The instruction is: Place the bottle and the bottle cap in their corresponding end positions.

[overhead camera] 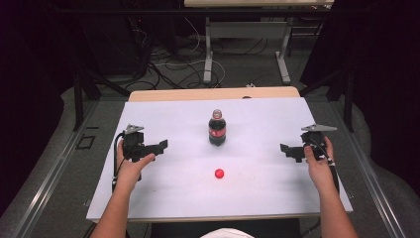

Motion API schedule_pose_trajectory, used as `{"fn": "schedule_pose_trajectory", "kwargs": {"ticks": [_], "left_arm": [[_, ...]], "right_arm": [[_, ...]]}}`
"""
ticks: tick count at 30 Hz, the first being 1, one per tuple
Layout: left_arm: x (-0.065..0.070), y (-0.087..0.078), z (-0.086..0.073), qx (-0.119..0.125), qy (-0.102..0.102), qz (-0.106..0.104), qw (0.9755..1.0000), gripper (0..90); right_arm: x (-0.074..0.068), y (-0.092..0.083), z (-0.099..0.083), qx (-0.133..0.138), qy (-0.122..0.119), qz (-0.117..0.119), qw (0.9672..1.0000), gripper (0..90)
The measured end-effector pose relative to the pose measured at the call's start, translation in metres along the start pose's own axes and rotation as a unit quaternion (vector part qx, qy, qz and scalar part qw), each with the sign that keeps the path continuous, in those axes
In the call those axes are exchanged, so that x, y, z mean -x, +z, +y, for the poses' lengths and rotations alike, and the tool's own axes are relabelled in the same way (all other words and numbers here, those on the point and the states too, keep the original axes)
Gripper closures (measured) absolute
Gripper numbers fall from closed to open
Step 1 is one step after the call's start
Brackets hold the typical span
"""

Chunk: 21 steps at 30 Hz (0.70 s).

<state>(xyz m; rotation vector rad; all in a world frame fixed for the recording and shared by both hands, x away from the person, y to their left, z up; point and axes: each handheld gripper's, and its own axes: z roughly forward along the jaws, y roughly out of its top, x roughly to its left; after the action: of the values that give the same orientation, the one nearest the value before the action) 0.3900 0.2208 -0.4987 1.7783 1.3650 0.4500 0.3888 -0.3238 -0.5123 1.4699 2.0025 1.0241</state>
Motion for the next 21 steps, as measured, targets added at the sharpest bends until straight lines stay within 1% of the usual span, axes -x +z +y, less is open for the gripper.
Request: {"fn": "schedule_pose_trajectory", "kwargs": {"ticks": [1,2,4,5,7,10,11,12,14,15,17,18,20,21], "left_arm": [[-0.001,0.001,-0.001,0.002,-0.004,0.001,1.0000,0.8],[-0.003,0.001,-0.001,0.003,-0.004,0.001,1.0000,0.8],[-0.005,0.002,-0.003,0.004,-0.007,0.002,1.0000,0.8],[-0.006,0.001,-0.003,-0.001,-0.008,0.002,1.0000,0.8],[-0.009,0.003,-0.004,0.001,-0.009,0.004,0.9999,0.8],[-0.013,0.003,-0.005,0.001,-0.012,0.008,0.9999,0.8],[-0.014,0.004,-0.006,0.006,-0.014,0.010,0.9998,0.8],[-0.016,0.004,-0.007,0.001,-0.015,0.011,0.9998,0.8],[-0.018,0.005,-0.008,0.004,-0.018,0.015,0.9997,0.8],[-0.019,0.005,-0.009,0.003,-0.019,0.018,0.9997,0.8],[-0.021,0.006,-0.010,-0.002,-0.021,0.022,0.9995,0.8],[-0.021,0.007,-0.011,0.002,-0.024,0.025,0.9994,0.9],[-0.023,0.007,-0.011,-0.004,-0.022,0.026,0.9994,0.8],[-0.023,0.008,-0.012,0.000,-0.026,0.027,0.9993,0.9]], "right_arm": [[0.003,0.001,-0.002,-0.001,0.007,-0.004,1.0000,0.0],[0.006,0.003,-0.005,-0.002,0.008,-0.005,1.0000,0.0],[0.009,0.006,-0.010,-0.004,0.016,-0.015,0.9998,0.0],[0.011,0.008,-0.012,-0.005,0.018,-0.018,0.9997,0.0],[0.016,0.012,-0.017,-0.012,0.013,-0.019,0.9997,0.0],[0.020,0.014,-0.022,-0.012,0.023,-0.016,0.9995,0.0],[0.021,0.015,-0.024,-0.011,0.026,-0.016,0.9995,0.0],[0.023,0.015,-0.026,-0.013,0.028,-0.017,0.9994,0.0],[0.024,0.017,-0.029,-0.013,0.039,-0.018,0.9990,0.0],[0.025,0.018,-0.030,-0.014,0.037,-0.019,0.9990,0.0],[0.024,0.018,-0.032,-0.014,0.041,-0.020,0.9988,0.0],[0.024,0.019,-0.032,-0.013,0.042,-0.019,0.9989,0.0],[0.022,0.019,-0.033,-0.011,0.040,-0.022,0.9989,0.0],[0.021,0.019,-0.033,-0.011,0.041,-0.022,0.9989,0.0]]}}
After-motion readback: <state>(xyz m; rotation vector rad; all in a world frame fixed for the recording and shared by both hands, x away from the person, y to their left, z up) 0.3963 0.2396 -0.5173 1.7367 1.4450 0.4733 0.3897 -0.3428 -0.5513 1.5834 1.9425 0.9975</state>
